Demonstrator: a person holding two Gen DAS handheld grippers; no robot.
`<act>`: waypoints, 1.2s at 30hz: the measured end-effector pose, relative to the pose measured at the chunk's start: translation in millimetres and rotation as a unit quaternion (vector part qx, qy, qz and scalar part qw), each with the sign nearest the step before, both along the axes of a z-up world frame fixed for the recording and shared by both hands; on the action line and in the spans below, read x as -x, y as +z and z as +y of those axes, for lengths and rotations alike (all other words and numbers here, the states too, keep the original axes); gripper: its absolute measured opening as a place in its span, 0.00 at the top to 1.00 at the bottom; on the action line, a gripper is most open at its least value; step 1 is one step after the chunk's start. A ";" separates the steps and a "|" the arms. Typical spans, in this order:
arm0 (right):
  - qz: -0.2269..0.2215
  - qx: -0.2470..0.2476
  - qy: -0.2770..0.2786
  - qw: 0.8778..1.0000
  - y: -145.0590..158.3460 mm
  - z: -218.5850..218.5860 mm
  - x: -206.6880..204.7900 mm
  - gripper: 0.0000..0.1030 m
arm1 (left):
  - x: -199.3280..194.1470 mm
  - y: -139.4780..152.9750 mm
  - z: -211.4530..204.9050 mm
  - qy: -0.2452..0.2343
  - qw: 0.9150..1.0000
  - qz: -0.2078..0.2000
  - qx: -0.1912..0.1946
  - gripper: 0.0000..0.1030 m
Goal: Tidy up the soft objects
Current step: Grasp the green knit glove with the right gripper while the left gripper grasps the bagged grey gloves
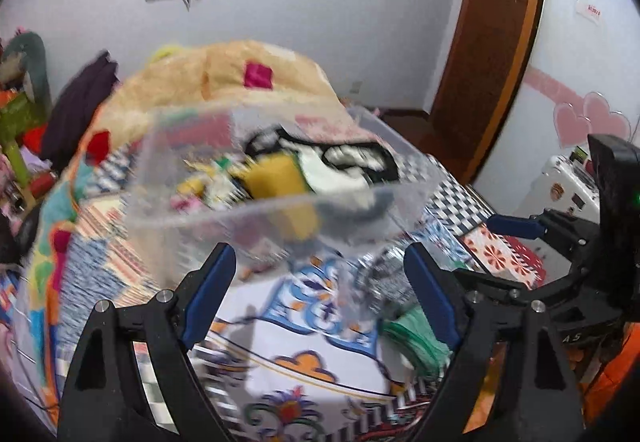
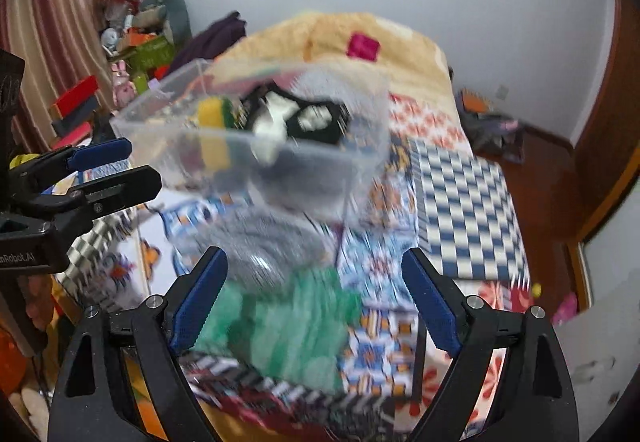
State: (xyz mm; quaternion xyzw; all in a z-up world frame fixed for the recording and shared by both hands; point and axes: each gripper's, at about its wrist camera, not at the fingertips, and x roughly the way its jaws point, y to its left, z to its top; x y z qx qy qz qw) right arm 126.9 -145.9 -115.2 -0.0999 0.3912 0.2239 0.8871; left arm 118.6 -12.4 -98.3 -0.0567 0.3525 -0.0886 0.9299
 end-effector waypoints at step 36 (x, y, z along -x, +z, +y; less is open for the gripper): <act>0.001 -0.038 -0.036 0.999 1.8 -30.2 5.9 0.85 | 11.1 5.3 -16.4 -0.055 0.998 -0.006 0.026 0.84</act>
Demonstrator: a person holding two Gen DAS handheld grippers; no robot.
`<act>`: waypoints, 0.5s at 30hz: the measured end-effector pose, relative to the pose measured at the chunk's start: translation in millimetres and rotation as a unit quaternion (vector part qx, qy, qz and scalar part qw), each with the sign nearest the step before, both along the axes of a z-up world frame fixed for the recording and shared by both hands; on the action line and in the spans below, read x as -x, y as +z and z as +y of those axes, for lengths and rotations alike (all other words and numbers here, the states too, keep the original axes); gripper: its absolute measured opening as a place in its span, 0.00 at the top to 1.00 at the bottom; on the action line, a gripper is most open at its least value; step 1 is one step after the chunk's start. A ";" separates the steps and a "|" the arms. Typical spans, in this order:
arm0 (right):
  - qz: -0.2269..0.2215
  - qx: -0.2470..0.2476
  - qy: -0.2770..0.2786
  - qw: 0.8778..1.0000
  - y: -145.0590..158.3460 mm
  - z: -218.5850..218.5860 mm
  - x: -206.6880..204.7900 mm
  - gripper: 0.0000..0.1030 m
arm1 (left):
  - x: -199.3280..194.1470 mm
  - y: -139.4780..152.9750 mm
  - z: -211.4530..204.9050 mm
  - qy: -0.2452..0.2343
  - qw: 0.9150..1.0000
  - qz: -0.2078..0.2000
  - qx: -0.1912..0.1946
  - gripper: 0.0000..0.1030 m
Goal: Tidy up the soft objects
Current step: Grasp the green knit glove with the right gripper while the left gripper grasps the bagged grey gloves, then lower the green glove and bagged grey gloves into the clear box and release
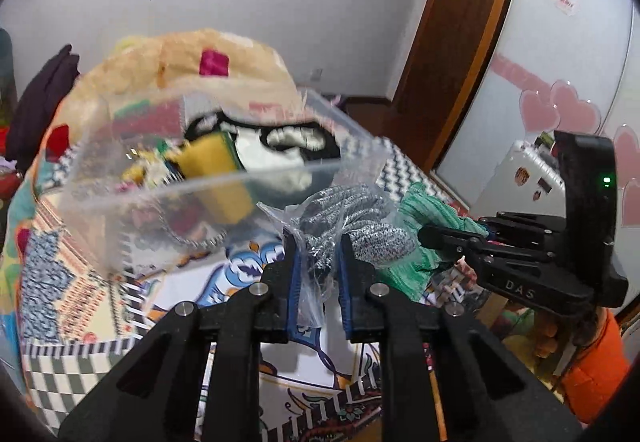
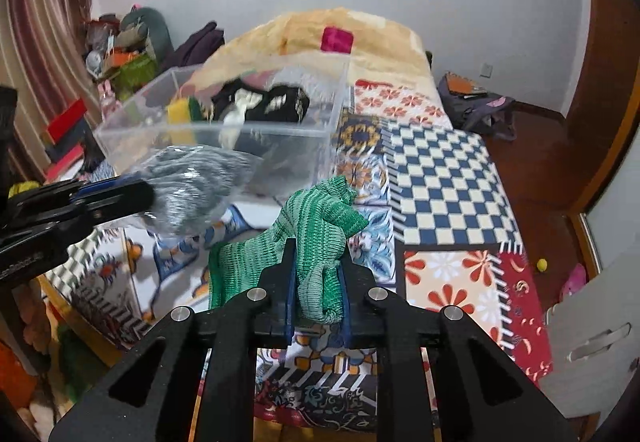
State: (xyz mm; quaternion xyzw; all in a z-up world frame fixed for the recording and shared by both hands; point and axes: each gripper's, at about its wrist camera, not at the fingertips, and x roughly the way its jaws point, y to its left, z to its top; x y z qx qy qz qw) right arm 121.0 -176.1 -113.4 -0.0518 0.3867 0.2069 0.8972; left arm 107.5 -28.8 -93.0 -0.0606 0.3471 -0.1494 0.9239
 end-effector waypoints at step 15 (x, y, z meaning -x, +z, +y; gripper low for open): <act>-0.094 -0.043 0.007 0.995 67.3 24.9 -8.8 0.85 | 0.4 56.6 41.3 0.049 0.996 -0.072 0.022 0.84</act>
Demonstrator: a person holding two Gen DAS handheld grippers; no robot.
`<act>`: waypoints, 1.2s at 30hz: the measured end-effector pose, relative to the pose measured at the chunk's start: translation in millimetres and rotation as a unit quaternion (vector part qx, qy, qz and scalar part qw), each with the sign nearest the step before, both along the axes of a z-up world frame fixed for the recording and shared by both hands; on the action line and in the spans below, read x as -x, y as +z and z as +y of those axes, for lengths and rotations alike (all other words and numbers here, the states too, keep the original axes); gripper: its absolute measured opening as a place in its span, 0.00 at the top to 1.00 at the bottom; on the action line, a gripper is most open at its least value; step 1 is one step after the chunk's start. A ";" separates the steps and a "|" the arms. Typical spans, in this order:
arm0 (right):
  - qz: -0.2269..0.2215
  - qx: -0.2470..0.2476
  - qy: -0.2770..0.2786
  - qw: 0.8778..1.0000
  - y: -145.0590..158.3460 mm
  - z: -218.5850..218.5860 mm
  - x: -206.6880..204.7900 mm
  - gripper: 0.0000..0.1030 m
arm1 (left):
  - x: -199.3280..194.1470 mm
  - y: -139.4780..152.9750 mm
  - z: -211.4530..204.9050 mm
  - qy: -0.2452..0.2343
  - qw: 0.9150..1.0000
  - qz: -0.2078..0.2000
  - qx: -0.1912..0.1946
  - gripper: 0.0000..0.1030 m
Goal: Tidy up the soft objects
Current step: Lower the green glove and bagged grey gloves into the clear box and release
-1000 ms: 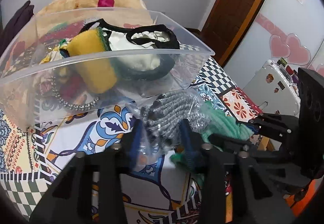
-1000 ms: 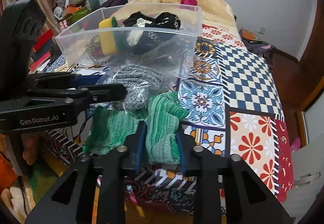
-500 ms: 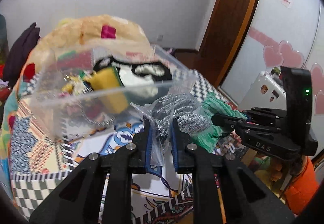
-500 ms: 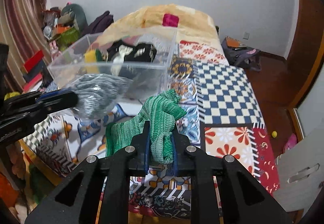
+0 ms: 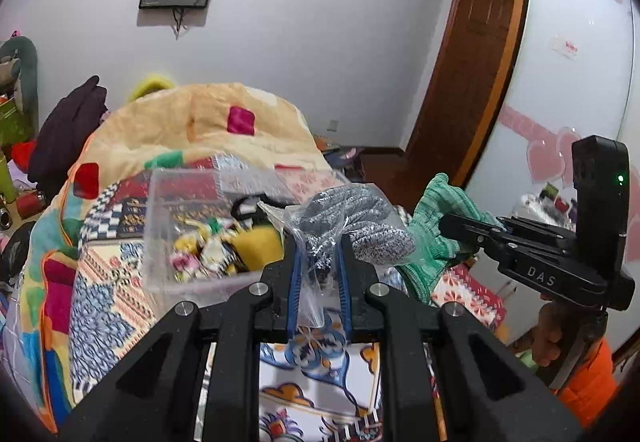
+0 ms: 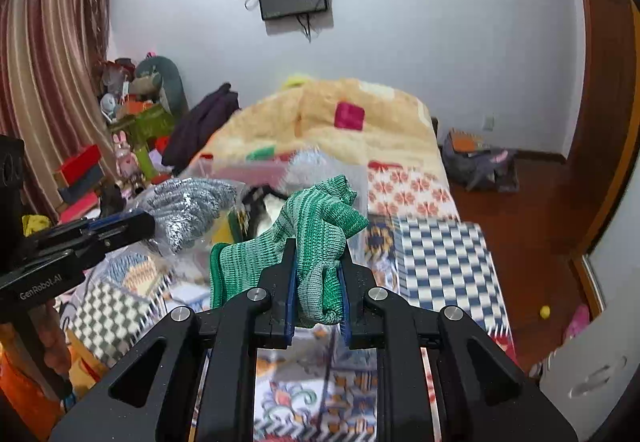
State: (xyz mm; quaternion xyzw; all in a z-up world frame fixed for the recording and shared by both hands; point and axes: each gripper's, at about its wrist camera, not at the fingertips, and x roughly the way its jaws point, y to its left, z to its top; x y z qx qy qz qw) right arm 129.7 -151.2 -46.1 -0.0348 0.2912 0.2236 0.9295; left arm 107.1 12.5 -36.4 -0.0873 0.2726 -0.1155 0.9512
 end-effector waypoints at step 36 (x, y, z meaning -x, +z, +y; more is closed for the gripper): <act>0.052 0.049 -0.007 0.997 -41.8 51.1 -65.8 0.81 | -80.4 -51.5 42.7 0.085 0.993 0.072 -0.025 0.59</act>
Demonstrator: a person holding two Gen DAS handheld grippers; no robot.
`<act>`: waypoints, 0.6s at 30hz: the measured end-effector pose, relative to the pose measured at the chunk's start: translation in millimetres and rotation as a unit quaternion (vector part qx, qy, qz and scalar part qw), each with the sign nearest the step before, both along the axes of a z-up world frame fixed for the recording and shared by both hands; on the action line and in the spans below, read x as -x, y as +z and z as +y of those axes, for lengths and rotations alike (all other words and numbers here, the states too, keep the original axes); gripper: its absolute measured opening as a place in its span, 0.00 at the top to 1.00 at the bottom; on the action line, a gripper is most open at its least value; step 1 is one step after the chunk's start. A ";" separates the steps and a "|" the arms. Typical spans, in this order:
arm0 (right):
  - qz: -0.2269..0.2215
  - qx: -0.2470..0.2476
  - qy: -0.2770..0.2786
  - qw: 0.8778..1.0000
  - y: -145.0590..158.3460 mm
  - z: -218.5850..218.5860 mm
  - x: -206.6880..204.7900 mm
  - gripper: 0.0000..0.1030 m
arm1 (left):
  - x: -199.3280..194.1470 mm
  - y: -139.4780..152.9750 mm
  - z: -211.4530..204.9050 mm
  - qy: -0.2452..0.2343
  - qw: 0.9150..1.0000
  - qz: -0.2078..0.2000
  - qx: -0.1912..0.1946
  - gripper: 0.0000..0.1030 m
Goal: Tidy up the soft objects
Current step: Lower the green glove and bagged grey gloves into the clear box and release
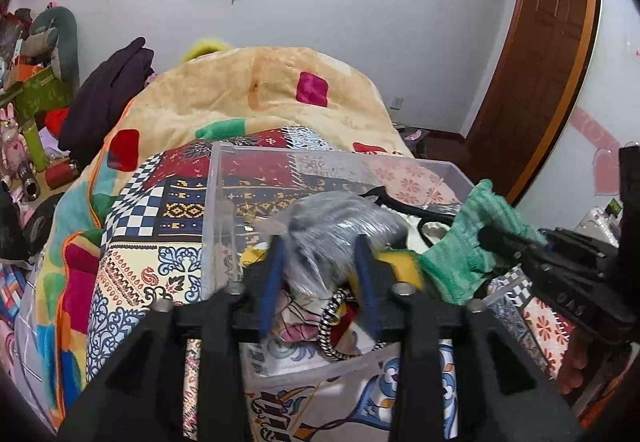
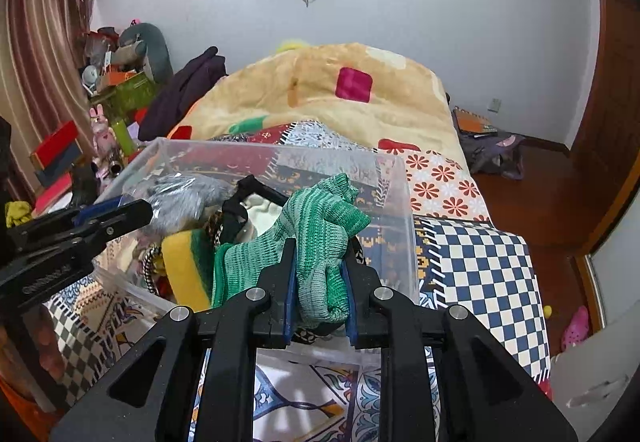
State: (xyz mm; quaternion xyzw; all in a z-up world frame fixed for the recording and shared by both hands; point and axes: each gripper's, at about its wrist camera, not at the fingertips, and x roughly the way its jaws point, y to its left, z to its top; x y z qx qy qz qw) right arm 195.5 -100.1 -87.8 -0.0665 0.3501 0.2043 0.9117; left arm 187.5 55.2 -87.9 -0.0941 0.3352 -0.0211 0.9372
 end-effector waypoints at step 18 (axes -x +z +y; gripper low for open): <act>-0.036 -0.006 0.030 0.999 38.0 -14.9 39.2 0.63 | 57.5 48.6 -16.8 -0.028 0.997 -0.074 0.002 0.45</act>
